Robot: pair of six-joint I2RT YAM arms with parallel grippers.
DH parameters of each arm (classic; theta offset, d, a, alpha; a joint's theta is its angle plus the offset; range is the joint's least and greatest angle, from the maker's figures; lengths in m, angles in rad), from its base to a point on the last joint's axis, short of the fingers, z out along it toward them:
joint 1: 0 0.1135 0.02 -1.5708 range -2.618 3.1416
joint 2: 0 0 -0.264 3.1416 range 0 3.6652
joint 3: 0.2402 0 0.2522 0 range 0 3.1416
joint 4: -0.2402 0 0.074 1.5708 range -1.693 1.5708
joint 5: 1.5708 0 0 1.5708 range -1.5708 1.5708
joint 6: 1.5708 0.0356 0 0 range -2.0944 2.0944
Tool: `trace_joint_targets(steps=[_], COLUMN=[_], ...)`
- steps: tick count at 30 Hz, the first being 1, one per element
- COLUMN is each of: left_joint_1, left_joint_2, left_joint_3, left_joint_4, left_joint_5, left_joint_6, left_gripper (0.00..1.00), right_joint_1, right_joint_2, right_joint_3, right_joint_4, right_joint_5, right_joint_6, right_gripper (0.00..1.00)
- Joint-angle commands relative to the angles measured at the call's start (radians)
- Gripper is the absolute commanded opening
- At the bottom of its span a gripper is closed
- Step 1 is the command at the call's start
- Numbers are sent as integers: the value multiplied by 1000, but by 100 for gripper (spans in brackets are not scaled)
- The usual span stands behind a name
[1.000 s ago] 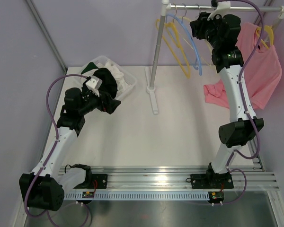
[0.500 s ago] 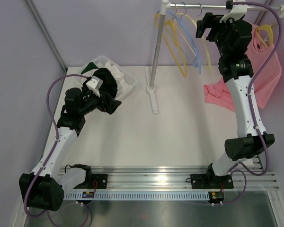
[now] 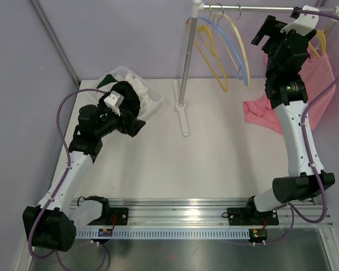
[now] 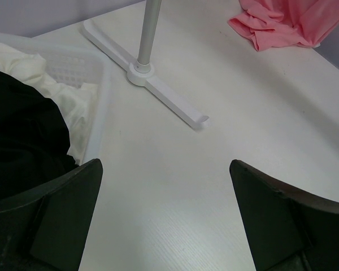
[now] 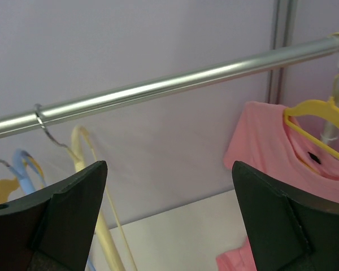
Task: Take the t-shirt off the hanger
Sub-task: Hang the hanger back to the clothesline with the right arm, then grab a hanger with a tshirt on it with the right arm
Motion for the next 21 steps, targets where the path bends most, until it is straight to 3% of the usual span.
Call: trace_joint_targets(steps=[1, 5, 7, 10, 14, 21], left_joint_1=[-6, -8, -9, -9, -11, -11], left_joint_2=[5, 11, 11, 11, 16, 17], left_joint_3=[28, 28, 28, 26, 28, 26], left_joint_4=[25, 23, 22, 26, 26, 25], left_joint_5=[-16, -15, -13, -22, -22, -28], left_joint_6=[20, 21, 23, 21, 21, 26], left_gripper=[99, 99, 99, 99, 99, 99], right_joint_1=[-25, -53, -77, -125, -232, -278], right_joint_2=[-84, -118, -82, 7, 73, 112], right_joint_3=[-70, -144, -63, 69, 111, 135], right_joint_4=[95, 182, 92, -68, -137, -176], right_joint_5=[146, 215, 336, 384, 323, 147], right_joint_6=[5, -27, -38, -55, -72, -107], right_gripper=[99, 100, 99, 99, 99, 100])
